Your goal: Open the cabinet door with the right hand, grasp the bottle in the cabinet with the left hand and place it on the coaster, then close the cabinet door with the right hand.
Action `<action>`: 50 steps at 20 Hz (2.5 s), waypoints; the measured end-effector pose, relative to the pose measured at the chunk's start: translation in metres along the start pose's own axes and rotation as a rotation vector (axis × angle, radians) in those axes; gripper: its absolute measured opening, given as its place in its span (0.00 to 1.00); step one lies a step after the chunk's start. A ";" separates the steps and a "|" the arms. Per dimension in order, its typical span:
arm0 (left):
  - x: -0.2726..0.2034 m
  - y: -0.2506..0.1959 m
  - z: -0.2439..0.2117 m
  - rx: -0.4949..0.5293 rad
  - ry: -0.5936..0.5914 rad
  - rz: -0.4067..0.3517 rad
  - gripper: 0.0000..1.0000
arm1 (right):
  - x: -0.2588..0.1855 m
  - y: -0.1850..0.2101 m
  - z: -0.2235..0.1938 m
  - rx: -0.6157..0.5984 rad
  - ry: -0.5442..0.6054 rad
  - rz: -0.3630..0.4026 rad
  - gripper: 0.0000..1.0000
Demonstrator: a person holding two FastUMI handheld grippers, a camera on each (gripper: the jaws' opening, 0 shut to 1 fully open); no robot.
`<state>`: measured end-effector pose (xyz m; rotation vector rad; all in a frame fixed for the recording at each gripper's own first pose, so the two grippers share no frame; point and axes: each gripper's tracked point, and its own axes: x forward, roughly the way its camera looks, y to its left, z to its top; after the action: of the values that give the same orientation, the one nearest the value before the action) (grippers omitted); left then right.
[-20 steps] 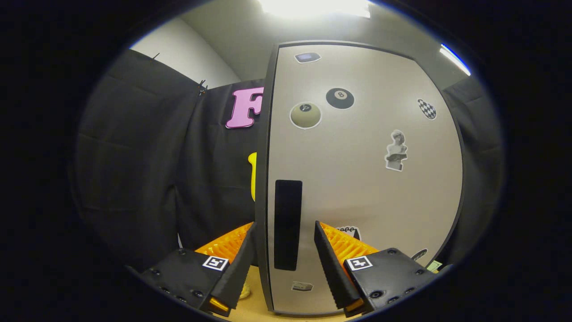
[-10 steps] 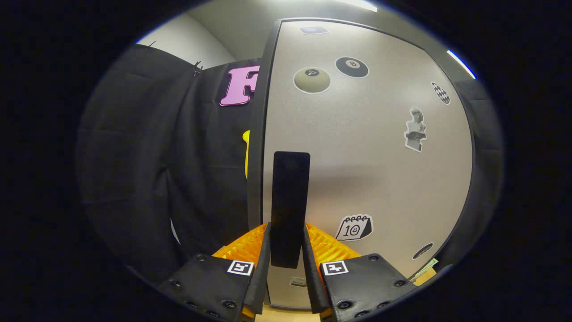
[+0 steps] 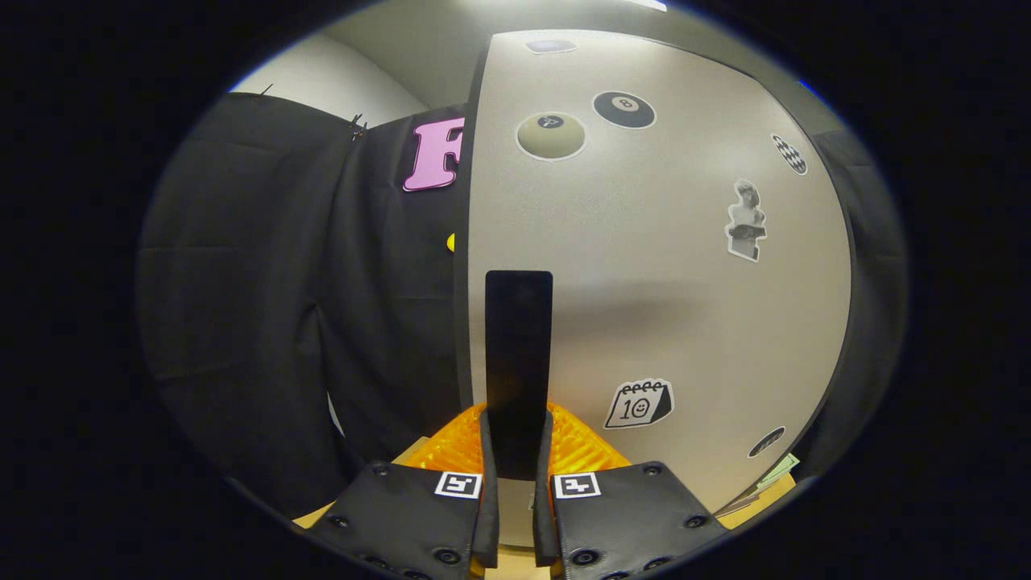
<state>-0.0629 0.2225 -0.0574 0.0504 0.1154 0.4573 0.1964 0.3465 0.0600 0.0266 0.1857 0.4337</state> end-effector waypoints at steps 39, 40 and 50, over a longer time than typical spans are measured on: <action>-0.049 -0.244 0.055 0.009 -0.139 -0.492 0.89 | -0.121 -0.077 -0.011 -0.029 0.018 0.273 0.19; -0.052 -0.250 0.056 0.014 -0.141 -0.503 0.89 | -0.124 -0.081 -0.012 -0.017 0.024 0.275 0.19; -0.083 -0.308 0.056 0.000 -0.124 -0.587 0.89 | -0.147 -0.121 -0.011 -0.028 0.007 0.166 0.18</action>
<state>0.0050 -0.0913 -0.0164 0.0429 0.0046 -0.1322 0.1138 0.1752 0.0669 0.0129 0.1846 0.6020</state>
